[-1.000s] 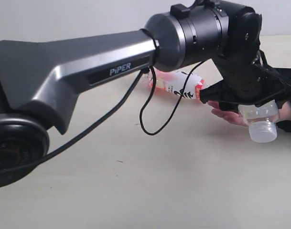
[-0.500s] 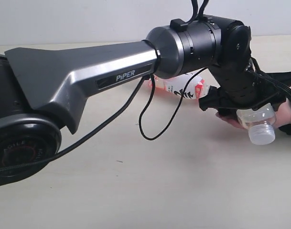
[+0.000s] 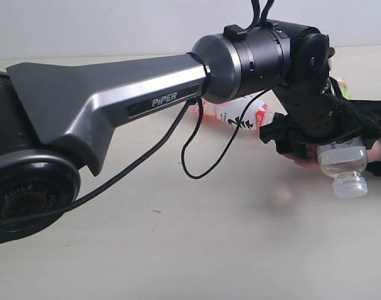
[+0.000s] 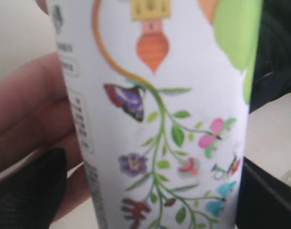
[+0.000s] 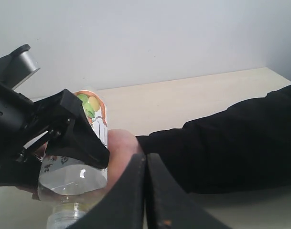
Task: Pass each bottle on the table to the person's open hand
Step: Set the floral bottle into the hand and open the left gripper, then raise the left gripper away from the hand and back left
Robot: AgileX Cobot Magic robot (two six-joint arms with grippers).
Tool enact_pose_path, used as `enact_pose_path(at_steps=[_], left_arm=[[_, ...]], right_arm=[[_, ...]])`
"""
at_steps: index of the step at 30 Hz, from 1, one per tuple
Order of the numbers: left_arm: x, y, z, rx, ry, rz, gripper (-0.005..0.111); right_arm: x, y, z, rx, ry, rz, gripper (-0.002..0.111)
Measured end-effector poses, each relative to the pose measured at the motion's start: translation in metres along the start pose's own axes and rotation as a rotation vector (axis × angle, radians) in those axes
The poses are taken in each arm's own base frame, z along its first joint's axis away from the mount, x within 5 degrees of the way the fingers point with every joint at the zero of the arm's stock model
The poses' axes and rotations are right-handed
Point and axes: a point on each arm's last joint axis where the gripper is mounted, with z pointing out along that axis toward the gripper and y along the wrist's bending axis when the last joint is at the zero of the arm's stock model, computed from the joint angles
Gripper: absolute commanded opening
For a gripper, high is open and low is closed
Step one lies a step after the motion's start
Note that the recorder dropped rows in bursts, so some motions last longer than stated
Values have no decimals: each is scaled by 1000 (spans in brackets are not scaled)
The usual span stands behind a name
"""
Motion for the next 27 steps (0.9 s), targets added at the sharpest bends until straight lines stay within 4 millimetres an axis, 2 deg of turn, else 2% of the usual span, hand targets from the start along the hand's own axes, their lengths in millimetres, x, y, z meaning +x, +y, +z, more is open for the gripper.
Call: enact_pose_path(at_steps=[2,4,8,14,18,22,25,27], left_arm=[[-2,3,-3,-16,18,16,84],[-6,4,-16,-26,27,41,84],[-18,0,-53,-19,11,110,84],[-20,-1,-64,-17,8,168,84],[-22,-6,-88,-13,8,299,80],[-21,-9,-113,-21,27,443,61],[-18,-10,-126,-46,50,527,40],[-17,-10,-133,-58,63,571,21]], right_arm=[[0,0,0,0,0,0,0],[0,0,0,0,0,0,0],[0,0,0,0,0,0,0],[0,0,0,0,0,0,0],[0,0,0,0,0,0,0],[0,0,0,0,0,0,0],[0,0,0,0,0,0,0],[0,0,0,0,0,0,0]])
